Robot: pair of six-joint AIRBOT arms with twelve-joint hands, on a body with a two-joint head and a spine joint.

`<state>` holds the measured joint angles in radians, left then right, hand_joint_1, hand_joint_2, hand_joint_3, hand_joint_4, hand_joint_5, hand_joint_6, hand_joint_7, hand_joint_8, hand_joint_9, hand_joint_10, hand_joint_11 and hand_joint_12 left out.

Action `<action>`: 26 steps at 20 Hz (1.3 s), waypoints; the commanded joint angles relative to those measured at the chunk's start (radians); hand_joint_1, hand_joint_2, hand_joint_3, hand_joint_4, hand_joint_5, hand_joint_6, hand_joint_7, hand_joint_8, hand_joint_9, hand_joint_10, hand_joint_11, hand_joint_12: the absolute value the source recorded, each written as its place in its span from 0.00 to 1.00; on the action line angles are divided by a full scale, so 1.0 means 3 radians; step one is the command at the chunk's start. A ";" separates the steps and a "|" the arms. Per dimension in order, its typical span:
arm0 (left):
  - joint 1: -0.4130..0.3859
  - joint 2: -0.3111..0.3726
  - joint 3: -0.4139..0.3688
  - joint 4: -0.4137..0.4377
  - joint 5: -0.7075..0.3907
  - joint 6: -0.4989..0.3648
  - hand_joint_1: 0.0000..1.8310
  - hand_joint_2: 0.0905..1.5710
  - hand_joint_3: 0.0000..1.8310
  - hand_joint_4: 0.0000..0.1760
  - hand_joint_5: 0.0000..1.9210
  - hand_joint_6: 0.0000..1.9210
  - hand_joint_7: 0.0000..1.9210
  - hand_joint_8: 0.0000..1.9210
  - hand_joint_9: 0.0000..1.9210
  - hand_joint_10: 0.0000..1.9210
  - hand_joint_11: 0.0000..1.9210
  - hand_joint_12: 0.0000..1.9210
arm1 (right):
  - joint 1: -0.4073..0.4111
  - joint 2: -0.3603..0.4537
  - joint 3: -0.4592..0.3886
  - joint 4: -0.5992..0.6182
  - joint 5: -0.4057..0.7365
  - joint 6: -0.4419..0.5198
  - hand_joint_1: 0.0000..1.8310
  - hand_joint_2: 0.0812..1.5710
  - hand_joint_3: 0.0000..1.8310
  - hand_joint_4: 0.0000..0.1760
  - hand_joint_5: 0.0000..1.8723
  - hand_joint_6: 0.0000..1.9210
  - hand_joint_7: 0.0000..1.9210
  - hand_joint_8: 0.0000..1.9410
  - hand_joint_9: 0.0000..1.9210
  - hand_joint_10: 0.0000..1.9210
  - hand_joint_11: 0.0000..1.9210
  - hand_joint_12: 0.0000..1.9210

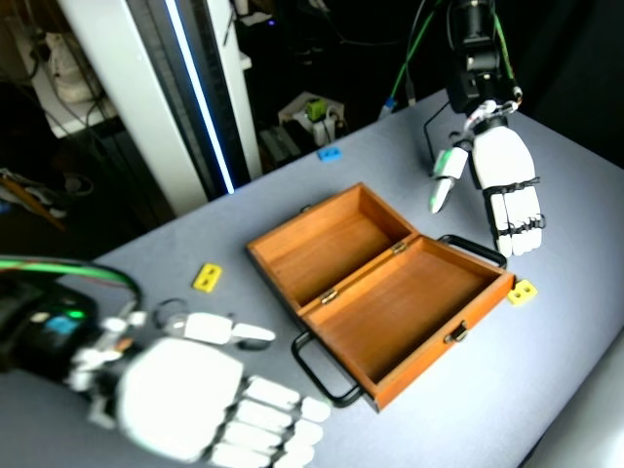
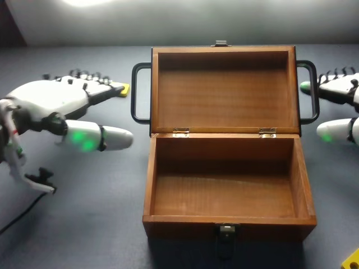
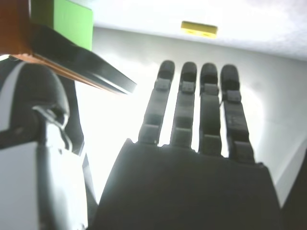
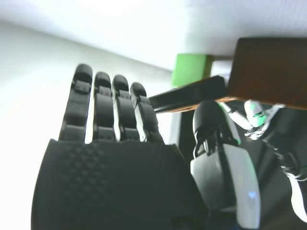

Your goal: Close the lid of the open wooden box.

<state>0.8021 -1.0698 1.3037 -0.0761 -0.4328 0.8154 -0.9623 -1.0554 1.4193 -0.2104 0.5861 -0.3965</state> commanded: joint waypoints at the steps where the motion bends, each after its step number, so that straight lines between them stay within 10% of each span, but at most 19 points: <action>1: -0.0068 -0.0027 0.0032 0.0027 -0.0248 -0.0008 0.00 0.65 0.00 0.00 0.01 0.00 0.02 0.01 0.02 0.01 0.02 0.03 | 0.0051 0.0000 0.0049 0.0056 0.0268 0.0062 0.00 0.86 0.01 0.00 0.01 0.00 0.03 0.00 0.02 0.00 0.05 0.01; 10: -0.0313 -0.0077 -0.0003 0.0396 -0.0114 -0.0007 0.00 0.83 0.00 0.00 0.00 0.00 0.03 0.00 0.01 0.00 0.00 0.00 | 0.0114 -0.0021 0.0018 -0.0087 0.0392 0.0195 0.00 0.85 0.00 0.00 0.00 0.00 0.01 0.00 0.01 0.00 0.03 0.00; 12: -0.0280 0.0036 -0.0112 0.0386 -0.0289 -0.0011 0.00 0.81 0.00 0.25 0.00 0.00 0.02 0.00 0.00 0.00 0.00 0.00 | 0.0114 0.0022 -0.0062 -0.0085 0.0535 0.0224 0.00 0.85 0.00 0.00 0.00 0.00 0.01 0.00 0.01 0.00 0.04 0.01; 15: -0.0200 0.0191 -0.0275 0.0326 -0.0581 -0.0011 0.00 0.77 0.00 0.00 0.00 0.00 0.03 0.00 0.02 0.00 0.00 0.00 | 0.0114 0.0035 -0.0162 -0.0082 0.0741 0.0249 0.00 0.83 0.00 0.05 0.01 0.00 0.02 0.00 0.01 0.00 0.04 0.00; 26: 0.0066 0.0559 -0.0682 0.0306 -0.1229 -0.0042 0.00 0.82 0.01 0.00 0.00 0.00 0.04 0.00 0.04 0.01 0.01 0.00 | 0.0088 0.0362 -0.0493 -0.0078 0.1154 0.0250 0.00 0.82 0.00 0.04 0.00 0.00 0.00 0.00 0.00 0.00 0.03 0.00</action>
<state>0.8299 -0.9039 1.0969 0.0296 -0.6682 0.8078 -0.9424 -0.9512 1.2686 -0.2771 0.8185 -0.3286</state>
